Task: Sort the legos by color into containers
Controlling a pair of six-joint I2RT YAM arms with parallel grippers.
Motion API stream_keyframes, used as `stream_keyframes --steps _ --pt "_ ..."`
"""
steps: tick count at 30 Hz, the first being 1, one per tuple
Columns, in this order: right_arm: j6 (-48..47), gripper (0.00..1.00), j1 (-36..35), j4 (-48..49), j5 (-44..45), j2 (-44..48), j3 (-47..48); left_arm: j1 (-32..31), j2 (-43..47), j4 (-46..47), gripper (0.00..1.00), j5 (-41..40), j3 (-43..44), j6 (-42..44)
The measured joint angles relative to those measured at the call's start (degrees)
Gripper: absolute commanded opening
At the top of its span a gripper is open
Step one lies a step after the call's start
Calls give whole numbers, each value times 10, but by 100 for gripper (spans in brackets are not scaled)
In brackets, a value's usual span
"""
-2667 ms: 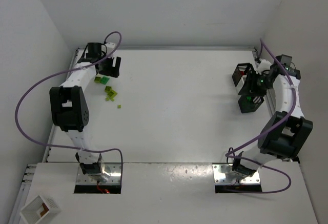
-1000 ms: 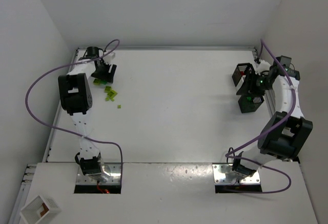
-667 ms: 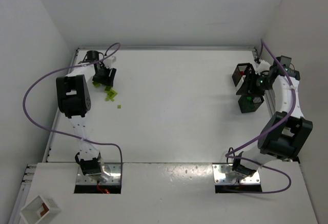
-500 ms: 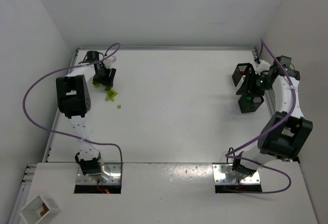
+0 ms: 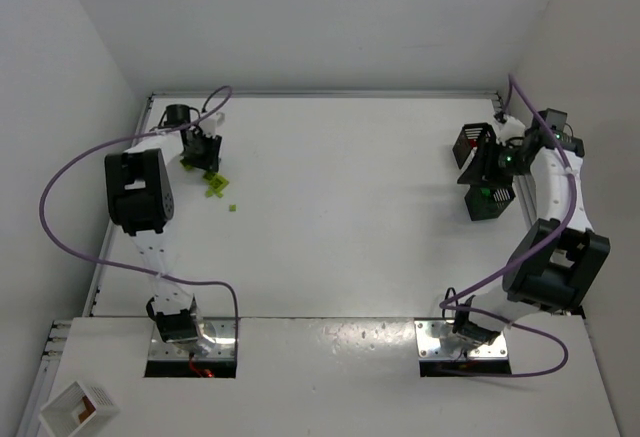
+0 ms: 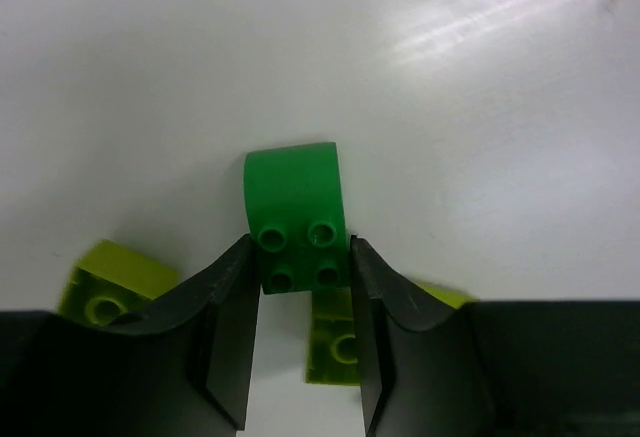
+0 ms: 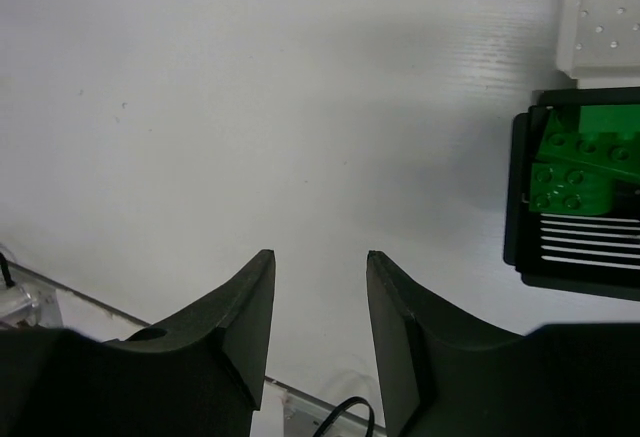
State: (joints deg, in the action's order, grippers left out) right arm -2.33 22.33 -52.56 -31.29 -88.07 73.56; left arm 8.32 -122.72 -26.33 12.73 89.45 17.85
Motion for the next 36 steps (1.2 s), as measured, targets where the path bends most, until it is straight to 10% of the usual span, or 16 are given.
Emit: stream_keyframes --steps 10,20,36 --pt "36 43 -105 25 -111 64 -67 32 250 48 19 247 -182 -21" --pt "113 47 -214 46 -248 -45 16 -171 519 114 18 319 -296 -88" --pt "188 60 -351 101 -318 -114 75 -404 496 118 18 239 -320 -123"
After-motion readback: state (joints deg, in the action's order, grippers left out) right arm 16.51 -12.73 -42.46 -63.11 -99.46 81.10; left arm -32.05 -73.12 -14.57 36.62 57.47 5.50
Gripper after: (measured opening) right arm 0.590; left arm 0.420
